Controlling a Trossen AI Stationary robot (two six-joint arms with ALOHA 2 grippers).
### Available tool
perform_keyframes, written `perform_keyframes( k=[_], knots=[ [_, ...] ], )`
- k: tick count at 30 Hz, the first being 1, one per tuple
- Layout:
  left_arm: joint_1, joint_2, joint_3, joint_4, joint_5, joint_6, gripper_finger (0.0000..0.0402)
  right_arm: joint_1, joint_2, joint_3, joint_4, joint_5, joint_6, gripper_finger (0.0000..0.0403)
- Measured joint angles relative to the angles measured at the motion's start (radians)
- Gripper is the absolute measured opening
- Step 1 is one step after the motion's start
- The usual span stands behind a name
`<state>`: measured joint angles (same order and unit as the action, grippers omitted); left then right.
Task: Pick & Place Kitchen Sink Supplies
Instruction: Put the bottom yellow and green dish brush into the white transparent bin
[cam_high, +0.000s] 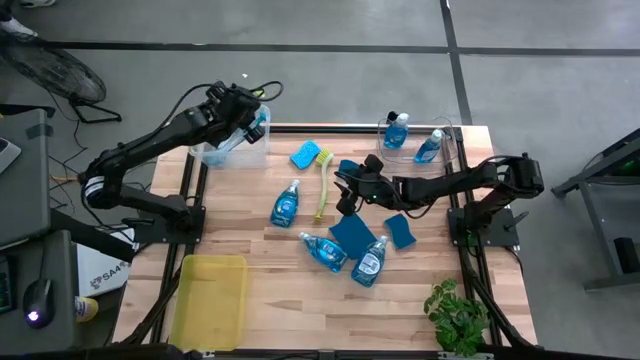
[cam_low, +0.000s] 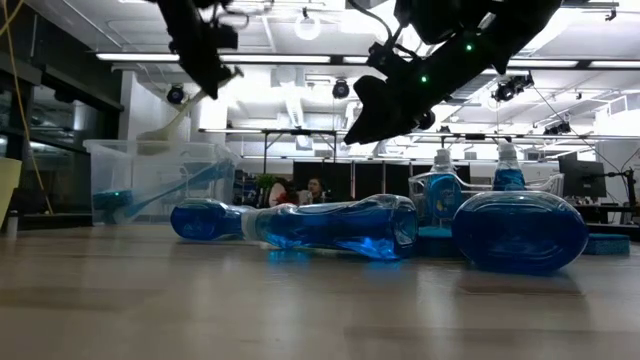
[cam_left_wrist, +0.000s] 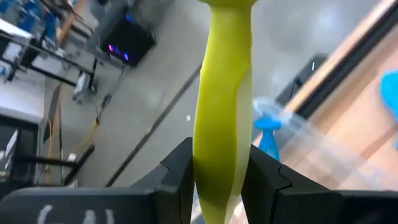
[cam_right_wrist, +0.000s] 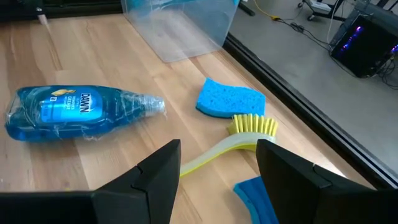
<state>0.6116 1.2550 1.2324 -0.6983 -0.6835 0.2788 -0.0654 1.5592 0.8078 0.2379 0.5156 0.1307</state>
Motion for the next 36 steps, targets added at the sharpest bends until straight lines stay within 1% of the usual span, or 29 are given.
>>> perform_keyframes(
  k=[3,10,15,22,27,36],
  knots=[
    [0.024,0.043,0.000,-0.024,0.004,-0.032,0.0092,0.000,0.000,0.000,0.000,0.000,0.000,0.0204],
    [0.075,0.106,0.000,-0.092,0.049,-0.111,0.0092,0.000,0.000,0.000,0.000,-0.001,0.000,0.0204],
    [0.108,0.134,0.000,-0.150,0.099,-0.149,0.0092,0.000,0.000,0.000,0.000,-0.010,0.000,0.0204],
    [0.130,0.159,0.000,-0.201,0.105,-0.159,0.0092,0.000,0.000,0.000,0.000,-0.010,0.000,0.0204],
    [0.136,0.169,0.000,-0.208,0.152,-0.157,0.0092,0.000,0.000,0.000,0.000,-0.010,0.000,0.0204],
    [0.136,0.222,0.000,-0.223,0.174,-0.152,0.0092,0.000,0.000,0.000,0.000,-0.011,0.000,0.0204]
  ],
)
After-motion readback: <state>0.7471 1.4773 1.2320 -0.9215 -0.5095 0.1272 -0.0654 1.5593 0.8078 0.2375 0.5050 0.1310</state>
